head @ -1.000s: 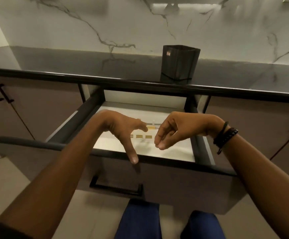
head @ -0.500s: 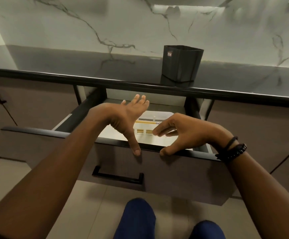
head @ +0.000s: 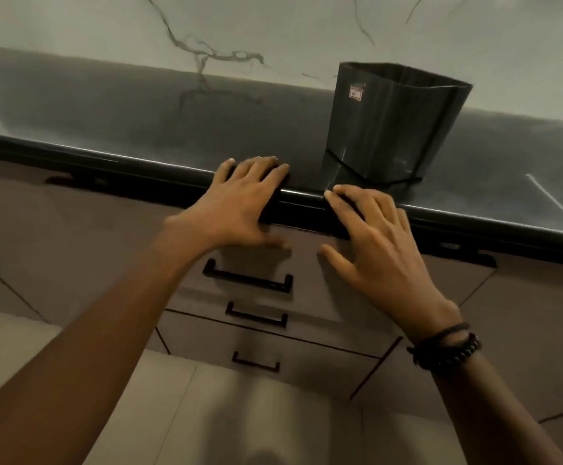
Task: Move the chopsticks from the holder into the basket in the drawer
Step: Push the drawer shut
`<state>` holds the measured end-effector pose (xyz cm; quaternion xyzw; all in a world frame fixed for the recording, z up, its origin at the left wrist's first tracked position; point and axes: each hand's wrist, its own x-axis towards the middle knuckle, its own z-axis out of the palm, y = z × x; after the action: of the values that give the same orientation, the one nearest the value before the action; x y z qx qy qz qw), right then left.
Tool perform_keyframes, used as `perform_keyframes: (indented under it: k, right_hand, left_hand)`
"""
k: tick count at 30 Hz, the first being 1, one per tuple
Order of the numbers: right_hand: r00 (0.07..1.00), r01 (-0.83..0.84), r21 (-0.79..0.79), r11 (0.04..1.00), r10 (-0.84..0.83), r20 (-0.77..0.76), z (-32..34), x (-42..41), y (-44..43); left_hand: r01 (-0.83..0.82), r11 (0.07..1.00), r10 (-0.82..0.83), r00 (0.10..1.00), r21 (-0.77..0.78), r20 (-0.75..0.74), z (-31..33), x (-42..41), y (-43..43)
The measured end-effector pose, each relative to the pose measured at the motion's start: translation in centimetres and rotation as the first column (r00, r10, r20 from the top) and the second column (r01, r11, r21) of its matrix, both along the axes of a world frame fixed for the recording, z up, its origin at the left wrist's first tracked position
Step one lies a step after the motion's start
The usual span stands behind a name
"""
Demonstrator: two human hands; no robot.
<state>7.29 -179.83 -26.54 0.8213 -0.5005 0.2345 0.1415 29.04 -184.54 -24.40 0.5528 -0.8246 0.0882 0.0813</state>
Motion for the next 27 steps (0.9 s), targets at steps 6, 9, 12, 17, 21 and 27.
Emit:
perform_keyframes:
  k: [6, 9, 12, 17, 21, 27]
  right_hand:
    - [0.997, 0.078, -0.196, 0.978, -0.073, 0.033, -0.7, 1.1, -2.4]
    - [0.993, 0.108, -0.21, 0.972, -0.096, 0.065, -0.9, 1.4, -2.3]
    - [0.988, 0.141, -0.179, 0.974, -0.128, 0.081, -0.6, 2.3, -2.7]
    - [0.978, 0.186, 0.043, 0.982, -0.189, 0.085, 2.7, 3.3, -3.0]
    - [0.978, 0.13, 0.35, 0.928, -0.178, 0.108, 6.5, 2.8, -2.7]
    - [0.508, 0.238, 0.516, 0.823, -0.558, 0.656, 11.1, -0.9, -1.7]
  left_hand:
    - [-0.059, 0.959, 0.028, 0.993, -0.279, -0.114, -1.2, -1.1, -0.5]
    - [-0.094, 0.962, 0.048, 0.982, -0.255, -0.182, -1.0, -1.2, -0.2]
    - [-0.149, 0.968, 0.115, 0.979, -0.201, -0.17, -0.4, -1.7, -0.4]
    - [-0.219, 0.975, 0.216, 0.973, -0.025, -0.074, 2.2, -3.2, -0.5]
    - [-0.206, 0.941, 0.2, 0.979, 0.268, 0.049, 5.2, -4.1, -1.2]
    - [0.04, 0.838, 0.384, 0.666, 0.544, -0.639, 10.0, -4.5, -5.6]
